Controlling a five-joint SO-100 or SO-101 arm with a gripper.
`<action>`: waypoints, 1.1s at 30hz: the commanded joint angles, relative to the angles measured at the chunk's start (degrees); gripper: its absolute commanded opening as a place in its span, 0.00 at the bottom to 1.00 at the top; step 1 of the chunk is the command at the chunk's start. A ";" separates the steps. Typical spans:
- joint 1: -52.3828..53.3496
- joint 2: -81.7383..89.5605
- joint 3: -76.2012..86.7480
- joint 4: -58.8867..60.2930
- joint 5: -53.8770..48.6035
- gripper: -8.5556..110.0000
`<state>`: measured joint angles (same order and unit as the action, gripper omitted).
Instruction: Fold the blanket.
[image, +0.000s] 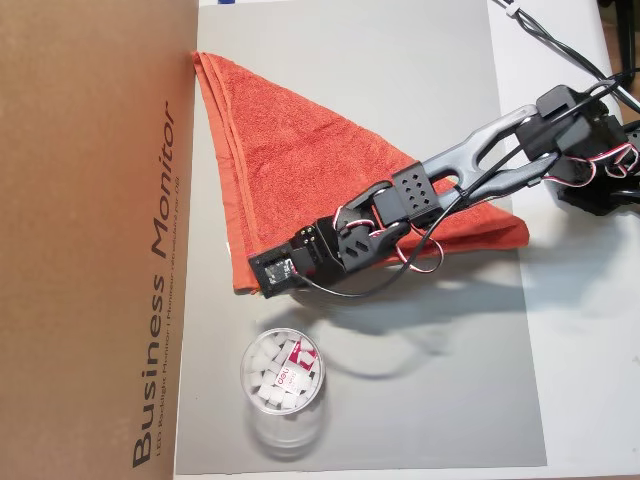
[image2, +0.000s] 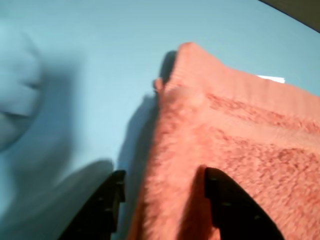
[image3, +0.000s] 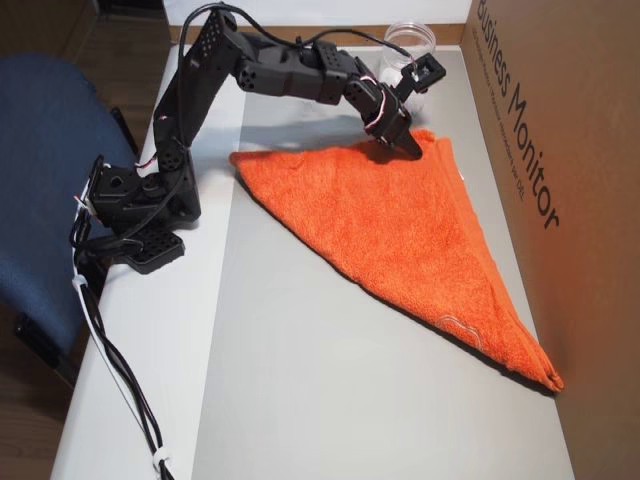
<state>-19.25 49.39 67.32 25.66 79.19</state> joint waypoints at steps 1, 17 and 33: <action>0.00 7.65 3.16 -0.18 0.62 0.21; -6.15 21.88 17.14 -0.18 -0.35 0.21; -5.19 50.10 37.27 -0.09 -1.67 0.21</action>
<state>-25.05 92.11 103.27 25.66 78.84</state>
